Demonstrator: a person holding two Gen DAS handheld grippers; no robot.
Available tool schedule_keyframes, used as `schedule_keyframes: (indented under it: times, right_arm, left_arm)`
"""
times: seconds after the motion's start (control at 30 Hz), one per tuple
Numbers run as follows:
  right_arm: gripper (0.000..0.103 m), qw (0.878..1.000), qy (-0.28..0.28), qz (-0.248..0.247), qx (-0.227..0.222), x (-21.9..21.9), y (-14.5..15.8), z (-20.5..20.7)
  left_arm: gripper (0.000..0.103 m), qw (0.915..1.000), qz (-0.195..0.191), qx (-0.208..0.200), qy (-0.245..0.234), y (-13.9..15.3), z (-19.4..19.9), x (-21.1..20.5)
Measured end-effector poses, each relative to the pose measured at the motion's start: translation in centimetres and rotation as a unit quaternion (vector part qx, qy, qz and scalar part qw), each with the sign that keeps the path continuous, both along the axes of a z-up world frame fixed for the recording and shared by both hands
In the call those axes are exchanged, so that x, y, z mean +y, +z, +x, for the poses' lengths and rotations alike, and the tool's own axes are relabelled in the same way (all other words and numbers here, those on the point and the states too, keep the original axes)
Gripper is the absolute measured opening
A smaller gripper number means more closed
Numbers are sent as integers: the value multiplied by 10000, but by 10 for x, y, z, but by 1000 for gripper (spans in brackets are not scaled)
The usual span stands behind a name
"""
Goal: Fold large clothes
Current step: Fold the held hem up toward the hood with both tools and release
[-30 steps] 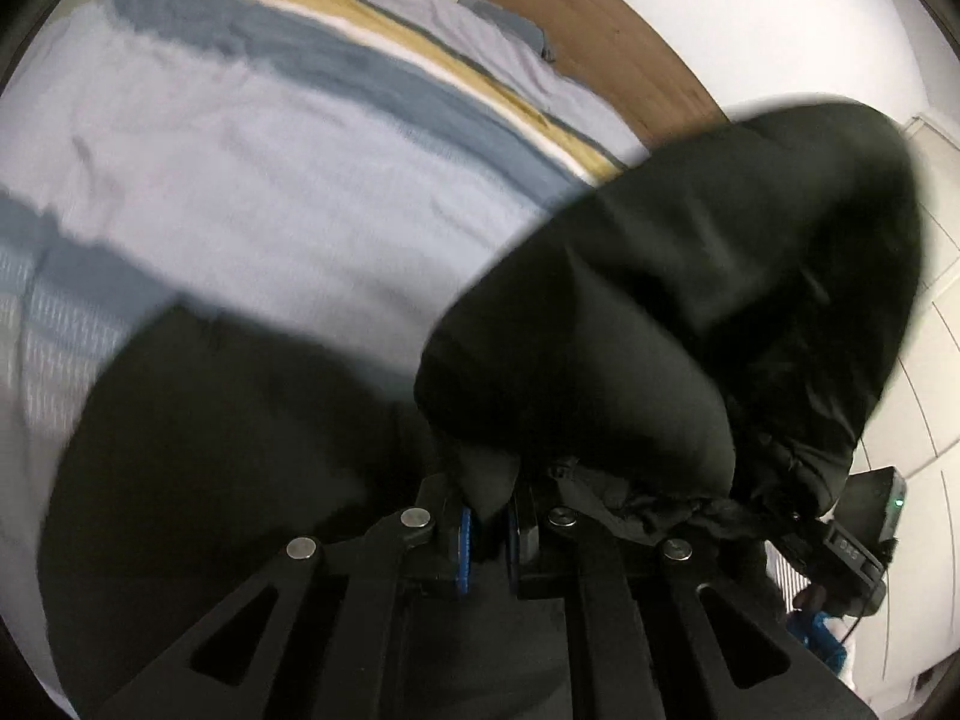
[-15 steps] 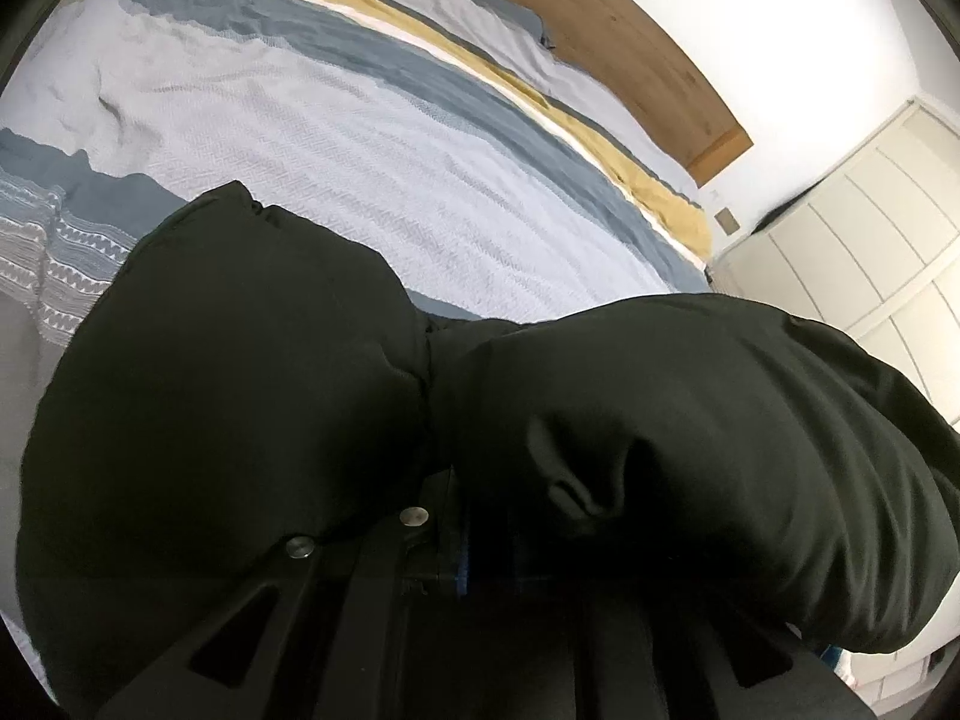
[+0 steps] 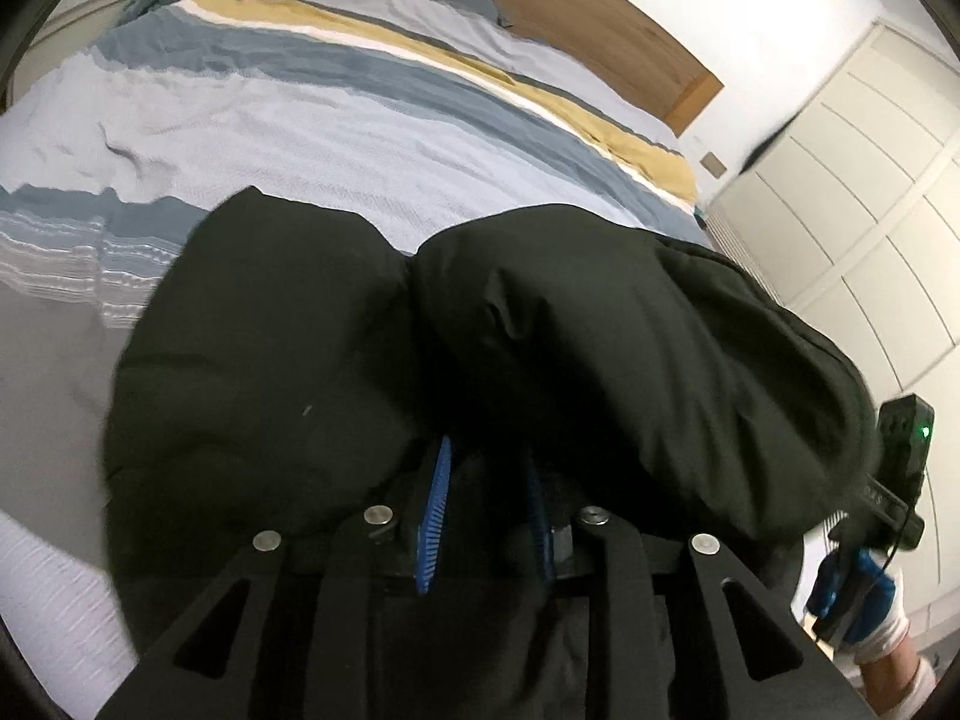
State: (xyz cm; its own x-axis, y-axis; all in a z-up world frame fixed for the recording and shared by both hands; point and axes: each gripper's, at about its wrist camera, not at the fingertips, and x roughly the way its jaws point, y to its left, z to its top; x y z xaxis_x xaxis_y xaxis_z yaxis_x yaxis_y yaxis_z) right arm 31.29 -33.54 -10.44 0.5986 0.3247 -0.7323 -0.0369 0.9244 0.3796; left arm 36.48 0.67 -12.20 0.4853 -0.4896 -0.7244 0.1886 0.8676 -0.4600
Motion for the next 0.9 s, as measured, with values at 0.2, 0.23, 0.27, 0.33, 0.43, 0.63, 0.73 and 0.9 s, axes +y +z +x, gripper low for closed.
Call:
schedule_keyframes:
  times: [0.2,0.23,0.27,0.33,0.43,0.63,0.73,0.9]
  right_arm:
    - [57,9999,-14,-138,86,-7,19,-22]
    - [57,9998,-18,-184,98,-8,23,-25]
    - [57,9997,-19,-225,102,-9,27,-29]
    - [57,9995,-29,-318,82,-11,36,-32]
    - [57,9985,75,-536,-72,-4,55,-26]
    - [58,9947,448,-754,-529,35,82,14]
    - [65,9921,643,-894,-597,60,78,35]
    - [66,9870,831,-1312,-420,82,44,60]
  left_arm:
    - [39,9997,170,-150,98,32,-25,23]
    - [41,9996,172,-205,133,40,-27,26]
    - [46,9994,161,-277,166,47,-28,29]
    - [55,9987,152,-442,192,62,-26,31]
    - [64,9973,310,-658,58,76,-11,17]
    - [70,9925,804,-919,44,72,26,-32]
    - [71,9886,1151,-973,0,59,39,-57]
    - [73,9793,1793,-924,-162,22,41,-79]
